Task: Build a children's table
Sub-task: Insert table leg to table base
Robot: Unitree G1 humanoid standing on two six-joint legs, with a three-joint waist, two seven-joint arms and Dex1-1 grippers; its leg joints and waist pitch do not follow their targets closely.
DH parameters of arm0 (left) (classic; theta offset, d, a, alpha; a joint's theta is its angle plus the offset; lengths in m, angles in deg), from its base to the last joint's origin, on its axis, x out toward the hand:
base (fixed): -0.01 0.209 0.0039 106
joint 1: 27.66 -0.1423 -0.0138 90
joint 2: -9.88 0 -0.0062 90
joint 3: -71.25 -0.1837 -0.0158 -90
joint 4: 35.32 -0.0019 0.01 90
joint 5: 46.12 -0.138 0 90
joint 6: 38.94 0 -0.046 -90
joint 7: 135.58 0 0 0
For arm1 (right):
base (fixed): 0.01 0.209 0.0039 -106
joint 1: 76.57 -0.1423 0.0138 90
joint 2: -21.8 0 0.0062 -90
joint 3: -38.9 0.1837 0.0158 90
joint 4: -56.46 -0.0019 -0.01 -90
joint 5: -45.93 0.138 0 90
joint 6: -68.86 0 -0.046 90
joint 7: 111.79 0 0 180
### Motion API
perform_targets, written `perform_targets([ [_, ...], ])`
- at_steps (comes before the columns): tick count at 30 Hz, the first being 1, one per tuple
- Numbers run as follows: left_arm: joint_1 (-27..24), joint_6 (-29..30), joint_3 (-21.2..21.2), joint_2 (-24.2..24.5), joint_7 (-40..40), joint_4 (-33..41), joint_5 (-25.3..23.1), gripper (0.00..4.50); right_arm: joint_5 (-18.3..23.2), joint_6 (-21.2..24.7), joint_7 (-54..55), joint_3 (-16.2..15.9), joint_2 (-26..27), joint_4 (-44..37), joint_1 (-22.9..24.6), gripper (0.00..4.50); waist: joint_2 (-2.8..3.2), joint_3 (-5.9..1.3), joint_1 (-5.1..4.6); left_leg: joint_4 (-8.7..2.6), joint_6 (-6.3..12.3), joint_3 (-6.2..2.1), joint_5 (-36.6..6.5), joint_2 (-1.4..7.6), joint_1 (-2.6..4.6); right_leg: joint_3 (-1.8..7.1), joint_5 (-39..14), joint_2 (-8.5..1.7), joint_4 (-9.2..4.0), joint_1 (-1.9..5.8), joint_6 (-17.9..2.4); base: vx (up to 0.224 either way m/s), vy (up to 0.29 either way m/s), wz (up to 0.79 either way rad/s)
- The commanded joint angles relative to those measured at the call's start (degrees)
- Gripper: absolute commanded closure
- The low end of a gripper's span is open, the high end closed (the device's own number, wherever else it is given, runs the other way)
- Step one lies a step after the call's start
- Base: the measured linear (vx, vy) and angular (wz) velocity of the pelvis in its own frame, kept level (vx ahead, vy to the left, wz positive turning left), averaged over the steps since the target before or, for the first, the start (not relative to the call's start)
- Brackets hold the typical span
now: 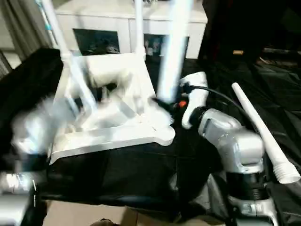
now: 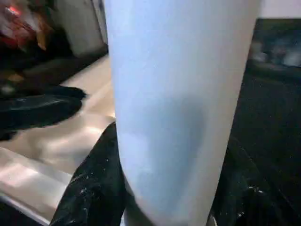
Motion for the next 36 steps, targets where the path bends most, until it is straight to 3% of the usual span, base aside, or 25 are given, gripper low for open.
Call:
perform_targets([
  [1,0.1,-4.2,-1.6,0.6,-3.1,2.1,-1.5,0.9,-1.7,-2.0,1.8,-0.5,0.5,-2.1,0.8,2.62,0.39,-5.11,-0.35,-3.75,1.86,-1.9,1.3,3.38,1.47,1.88,9.8,-2.65,-2.56,3.01,-12.7,0.0,0.0,0.0],
  [2,-0.4,-5.5,-2.3,0.9,-5.8,2.2,-1.3,0.9,-2.2,-3.1,2.6,-0.3,0.9,-2.0,1.2,2.62,0.18,-4.97,-0.33,-3.86,2.34,-1.89,0.5,3.36,1.43,1.86,8.9,-2.74,-2.83,2.96,-13.0,0.0,0.0,0.0],
  [3,-0.7,-6.5,-3.1,1.6,-9.7,2.2,-0.7,0.9,-2.8,-4.8,3.5,0.2,1.7,-1.6,1.4,2.62,0.5,-4.85,-0.45,-4.1,2.21,-1.9,-1.9,3.54,1.46,1.84,6.2,-2.95,-2.86,3.03,-13.8,0.0,0.0,0.0],
  [4,-0.2,-7.8,-4.0,1.9,-13.7,0.8,-0.4,0.9,-2.7,-6.5,3.2,1.0,2.2,-0.2,1.1,2.62,-0.11,-4.77,-0.5,-4.2,2.2,-1.84,-2.8,3.6,1.51,1.85,4.7,-3.03,-3.11,3.01,-14.0,0.0,0.0,0.0],
  [5,0.1,-8.4,-4.4,2.0,-15.3,-0.2,-0.4,0.9,-2.4,-7.0,3.1,1.5,2.6,0.8,0.9,2.62,-0.01,-4.64,-0.34,-4.35,2.14,-1.83,-4.4,3.7,1.57,1.97,1.7,-3.29,-3.16,2.89,-14.3,0.0,0.0,0.0],
  [7,1.5,-10.6,-6.6,2.7,-18.7,-3.9,-2.3,0.9,-3.4,-9.6,3.8,1.8,3.3,5.2,-0.1,2.62,0.05,-4.25,-0.75,-4.65,0.94,-1.66,-8.3,3.62,1.84,2.09,-4.5,-3.18,-3.81,2.48,-14.0,0.0,0.0,0.0],
  [9,2.0,-12.6,-9.9,4.1,-22.7,-4.7,-4.4,0.9,-4.3,-11.0,3.8,1.2,3.5,7.3,-0.8,2.62,0.25,-4.16,-0.83,-4.98,-0.37,-1.85,-10.1,3.82,1.92,2.15,-6.2,-3.27,-3.95,2.58,-13.5,0.0,0.0,0.0],
  [12,2.0,-14.8,-14.3,6.0,-28.7,-6.1,-6.8,0.9,-4.5,-11.1,2.6,0.0,3.1,6.9,-1.0,2.62,0.58,-4.35,-1.12,-5.01,-1.1,-1.86,-10.0,3.81,2.06,2.16,-3.0,-3.0,-3.56,2.54,-13.1,0.0,0.0,0.0],
  [13,1.9,-15.5,-15.4,6.5,-30.2,-6.9,-7.7,0.9,-4.5,-10.7,2.1,-0.4,3.0,6.3,-0.9,2.62,0.99,-4.48,-0.97,-4.87,-0.77,-1.89,-8.7,3.74,1.98,2.14,-0.7,-3.11,-3.33,2.67,-13.5,0.0,0.0,0.0],
  [15,2.1,-16.8,-16.6,7.0,-31.1,-8.9,-9.7,0.9,-4.7,-10.8,1.7,-0.7,2.8,5.9,-0.7,2.62,1.19,-4.65,-0.88,-4.62,0.22,-1.85,-7.1,3.72,1.85,2.1,2.8,-3.26,-2.98,2.87,-14.6,0.0,0.0,0.0],
  [19,3.2,-19.9,-18.4,7.2,-31.2,-14.0,-13.3,0.9,-5.0,-11.9,1.3,-0.9,2.9,6.5,-0.7,2.62,1.43,-4.67,-0.8,-4.6,0.73,-1.9,-8.0,3.76,1.86,2.07,2.3,-3.37,-3.12,2.96,-14.8,0.0,0.0,0.0],
  [20,3.6,-20.1,-18.7,7.2,-32.0,-15.4,-13.5,0.9,-5.2,-12.4,1.1,-1.1,3.1,6.8,-0.6,2.62,1.85,-4.67,-0.73,-4.63,0.46,-1.93,-8.4,3.81,1.92,2.04,1.8,-3.39,-3.1,2.87,-15.1,0.0,0.0,0.0],
  [23,4.2,-20.4,-19.1,7.4,-32.9,-16.9,-13.8,0.9,-5.4,-12.9,0.7,-1.5,3.2,6.9,-0.5,2.62,1.82,-4.62,-0.85,-4.81,-0.25,-1.95,-9.9,3.87,2.01,1.99,1.5,-3.24,-3.22,2.81,-15.5,0.0,0.0,0.0],
  [24,4.5,-20.8,-19.2,7.4,-33.4,-17.7,-14.2,1.18,-5.4,-13.0,0.5,-1.6,3.3,6.8,-0.4,2.62,2.02,-4.66,-0.78,-4.81,-0.4,-2.03,-10.0,3.91,2.03,1.97,1.7,-3.34,-3.06,2.88,-15.7,0.0,0.0,0.0],
  [27,5.9,-22.8,-19.8,7.3,-34.6,-21.4,-15.9,1.25,-5.5,-12.9,0.0,-2.0,3.5,6.5,-0.2,2.62,1.92,-4.68,-0.73,-4.68,0.2,-1.95,-9.8,3.77,1.89,2.06,2.1,-3.47,-3.16,3.05,-15.9,0.0,0.0,0.0],
  [28,6.5,-23.1,-20.1,7.1,-35.6,-22.2,-16.3,1.45,-5.4,-12.5,-0.1,-2.0,3.6,6.6,-0.3,2.62,1.86,-4.7,-0.7,-4.64,0.63,-1.93,-9.0,3.84,1.85,2.09,2.6,-3.56,-3.17,3.01,-16.1,0.0,0.0,0.0],
  [31,7.3,-23.6,-20.3,6.5,-35.1,-23.7,-17.1,1.69,-5.6,-12.7,-0.3,-2.2,3.5,7.5,-0.4,2.62,2.12,-4.77,-0.74,-4.51,1.37,-1.91,-7.9,3.9,1.82,2.01,3.4,-3.49,-2.98,2.93,-16.5,0.0,0.0,0.0],
  [36,8.7,-24.3,-20.3,4.4,-33.9,-26.8,-18.3,2.13,-6.3,-13.4,0.1,-2.1,3.1,8.0,0.8,2.62,2.1,-4.75,-0.67,-4.51,1.4,-1.88,-8.7,3.94,1.88,2.03,2.1,-3.56,-3.22,2.94,-16.7,0.0,0.0,0.0],
])
